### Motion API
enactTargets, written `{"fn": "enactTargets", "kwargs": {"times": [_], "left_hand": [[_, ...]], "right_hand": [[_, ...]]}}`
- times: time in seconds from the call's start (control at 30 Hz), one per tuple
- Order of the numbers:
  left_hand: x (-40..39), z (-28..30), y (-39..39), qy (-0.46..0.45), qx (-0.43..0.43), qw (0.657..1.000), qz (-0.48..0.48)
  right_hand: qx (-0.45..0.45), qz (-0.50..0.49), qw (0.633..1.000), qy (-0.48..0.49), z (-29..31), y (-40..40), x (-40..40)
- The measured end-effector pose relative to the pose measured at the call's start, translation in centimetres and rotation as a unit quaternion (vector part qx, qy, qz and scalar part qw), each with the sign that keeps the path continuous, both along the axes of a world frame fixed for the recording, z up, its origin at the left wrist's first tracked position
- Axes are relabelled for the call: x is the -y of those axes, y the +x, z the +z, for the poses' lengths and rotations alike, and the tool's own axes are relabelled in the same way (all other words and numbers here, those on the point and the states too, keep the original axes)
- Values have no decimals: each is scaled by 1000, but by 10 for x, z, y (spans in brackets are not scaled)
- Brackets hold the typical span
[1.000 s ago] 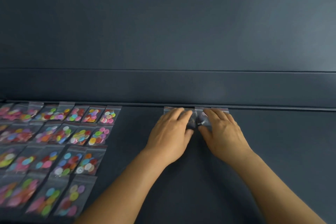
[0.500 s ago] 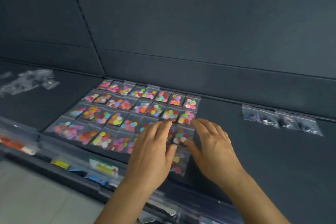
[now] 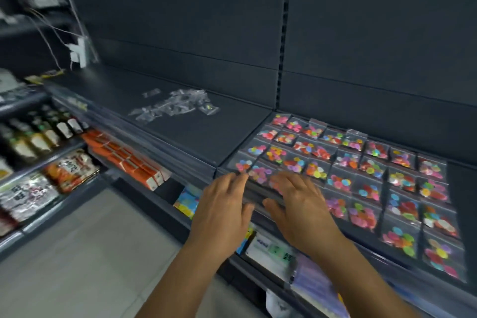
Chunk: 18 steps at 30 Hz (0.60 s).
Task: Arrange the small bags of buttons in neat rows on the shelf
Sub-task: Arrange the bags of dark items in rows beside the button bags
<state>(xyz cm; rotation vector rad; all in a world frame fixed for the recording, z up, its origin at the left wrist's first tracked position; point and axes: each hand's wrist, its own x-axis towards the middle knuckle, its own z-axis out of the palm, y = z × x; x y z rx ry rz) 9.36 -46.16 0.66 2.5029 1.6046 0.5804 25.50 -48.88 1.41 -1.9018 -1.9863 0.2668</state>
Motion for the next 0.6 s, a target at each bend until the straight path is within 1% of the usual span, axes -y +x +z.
{"fn": "enactTargets", "kwargs": {"times": [0.27, 0.47, 0.6], "left_hand": [[-81, 2, -78, 8, -4, 997, 74], [-163, 9, -121, 15, -9, 995, 96], [-217, 9, -139, -7, -12, 994, 107]], "right_hand": [[18, 66, 998, -5, 0, -79, -98], [16, 98, 995, 3, 2, -120, -193], [8, 109, 994, 5, 6, -134, -251]]}}
